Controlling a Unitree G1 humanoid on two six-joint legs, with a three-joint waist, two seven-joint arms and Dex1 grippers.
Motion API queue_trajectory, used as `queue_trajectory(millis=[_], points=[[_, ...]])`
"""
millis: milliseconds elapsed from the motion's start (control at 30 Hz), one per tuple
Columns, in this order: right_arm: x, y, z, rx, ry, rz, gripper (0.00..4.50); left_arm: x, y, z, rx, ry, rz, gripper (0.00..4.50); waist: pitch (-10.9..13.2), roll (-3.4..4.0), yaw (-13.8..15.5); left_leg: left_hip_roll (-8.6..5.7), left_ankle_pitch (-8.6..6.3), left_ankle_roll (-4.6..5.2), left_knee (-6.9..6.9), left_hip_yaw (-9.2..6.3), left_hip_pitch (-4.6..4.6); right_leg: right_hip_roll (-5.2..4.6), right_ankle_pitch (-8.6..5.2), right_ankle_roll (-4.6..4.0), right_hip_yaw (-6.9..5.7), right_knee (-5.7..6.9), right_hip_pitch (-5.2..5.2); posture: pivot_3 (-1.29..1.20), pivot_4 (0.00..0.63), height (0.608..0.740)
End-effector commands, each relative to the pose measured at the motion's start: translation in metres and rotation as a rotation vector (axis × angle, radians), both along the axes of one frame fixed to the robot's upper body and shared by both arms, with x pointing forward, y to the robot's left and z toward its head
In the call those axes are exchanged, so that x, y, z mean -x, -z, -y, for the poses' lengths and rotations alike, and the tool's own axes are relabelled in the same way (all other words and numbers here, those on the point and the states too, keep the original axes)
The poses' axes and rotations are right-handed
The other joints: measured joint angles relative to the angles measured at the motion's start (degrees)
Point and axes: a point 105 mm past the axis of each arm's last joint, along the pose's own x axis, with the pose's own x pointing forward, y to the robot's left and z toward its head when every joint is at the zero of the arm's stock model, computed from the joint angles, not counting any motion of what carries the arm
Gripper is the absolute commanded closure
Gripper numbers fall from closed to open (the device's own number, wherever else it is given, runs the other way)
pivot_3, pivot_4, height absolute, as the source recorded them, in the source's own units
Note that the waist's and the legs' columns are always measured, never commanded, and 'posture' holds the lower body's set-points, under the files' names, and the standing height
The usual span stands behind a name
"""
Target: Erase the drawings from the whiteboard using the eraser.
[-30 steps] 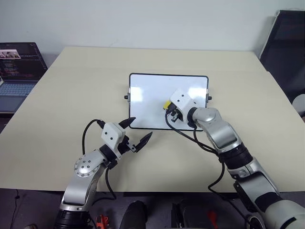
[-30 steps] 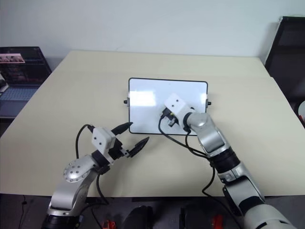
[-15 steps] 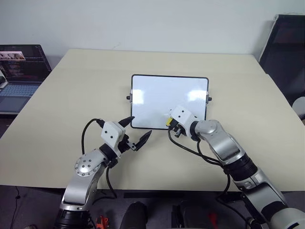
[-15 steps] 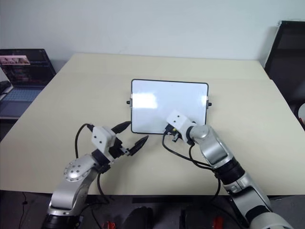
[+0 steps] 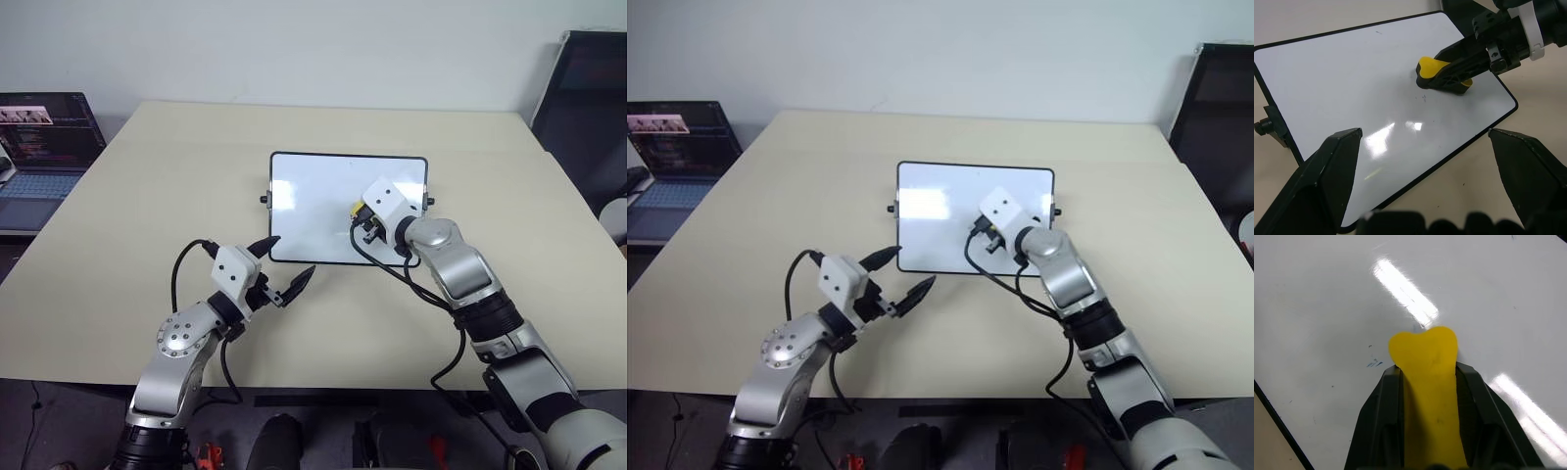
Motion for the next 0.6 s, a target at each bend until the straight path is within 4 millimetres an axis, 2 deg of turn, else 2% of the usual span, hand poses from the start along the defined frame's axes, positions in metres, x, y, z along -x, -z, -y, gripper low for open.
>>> queue_trajectory(millis=[33, 333, 600], points=[[-0.004, 0.011, 0.017, 0.030, 0.071, -0.034, 3.41, 0.005, -0.012, 0.004, 0.003, 0.024, 0.055, 0.00, 0.00, 0.00, 0.00, 0.00, 0.00, 0.00, 0.00, 0.00, 0.00, 0.00, 0.00, 0.00, 0.00, 0.00, 0.00, 0.00, 0.150, 0.740], [0.018, 0.038, 0.002, 0.059, -0.031, -0.147, 3.41, 0.005, -0.012, 0.002, 0.000, 0.020, 0.056, 0.00, 0.00, 0.00, -0.09, 0.03, 0.00, -0.01, -0.08, 0.02, -0.02, 0.00, -0.03, -0.03, 0.01, -0.02, -0.06, 0.00, 0.150, 0.740], [0.017, 0.039, 0.005, 0.052, -0.013, -0.157, 3.41, 0.004, -0.011, 0.002, -0.001, 0.020, 0.056, 0.00, 0.00, 0.00, -0.11, 0.03, -0.01, -0.01, -0.08, 0.03, -0.02, 0.00, -0.03, -0.03, 0.02, -0.03, -0.06, 0.00, 0.150, 0.740]])
